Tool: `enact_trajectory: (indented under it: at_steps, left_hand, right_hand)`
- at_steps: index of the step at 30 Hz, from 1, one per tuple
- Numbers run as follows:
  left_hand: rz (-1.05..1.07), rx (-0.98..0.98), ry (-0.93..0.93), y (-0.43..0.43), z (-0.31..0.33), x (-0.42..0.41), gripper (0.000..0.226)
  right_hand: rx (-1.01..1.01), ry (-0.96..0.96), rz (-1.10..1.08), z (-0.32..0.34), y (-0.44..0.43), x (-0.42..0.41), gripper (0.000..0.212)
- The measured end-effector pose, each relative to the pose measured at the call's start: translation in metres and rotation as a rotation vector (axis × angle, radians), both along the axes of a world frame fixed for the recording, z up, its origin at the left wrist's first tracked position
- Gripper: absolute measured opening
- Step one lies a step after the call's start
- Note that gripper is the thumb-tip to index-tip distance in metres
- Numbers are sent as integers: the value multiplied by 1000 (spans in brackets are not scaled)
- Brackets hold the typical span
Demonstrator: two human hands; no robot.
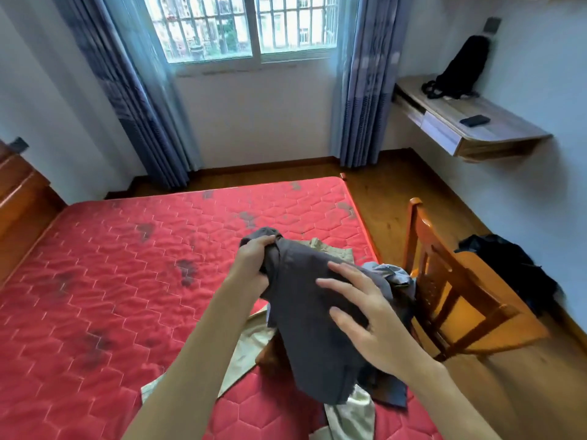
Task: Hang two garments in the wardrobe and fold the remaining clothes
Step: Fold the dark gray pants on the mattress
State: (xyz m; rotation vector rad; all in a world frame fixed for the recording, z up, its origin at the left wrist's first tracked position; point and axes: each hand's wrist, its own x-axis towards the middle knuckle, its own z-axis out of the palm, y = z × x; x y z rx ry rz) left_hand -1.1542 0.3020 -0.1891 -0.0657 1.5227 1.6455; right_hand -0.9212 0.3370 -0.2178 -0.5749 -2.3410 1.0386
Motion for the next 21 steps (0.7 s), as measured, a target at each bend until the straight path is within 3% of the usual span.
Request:
enact_trajectory:
  at_steps: [4,7,13,15,18,21]
  left_hand:
    - [7,45,-23,-5,26,12,21]
    - [-20,92,-34,-11,41,17,14]
    - [13,129,-53,-29,61,38,24]
    - [37,185,-97,-38,65,44,25]
    - [67,319,-179,-53,69,49,26]
    - [-17,336,-210,-76,64,53,47]
  right_hand:
    - [217,-56,-164,-33,-9,42,98]
    - [316,-51,-256,-40,-5,55,104]
    - [386,-72,-312,-36,-19,39,116]
    - [398,-23,-272,-39,-30,38,110]
    - [451,121,-162,-33,-43,41,70]
    - [238,321,-142,-11,-49,32,39]
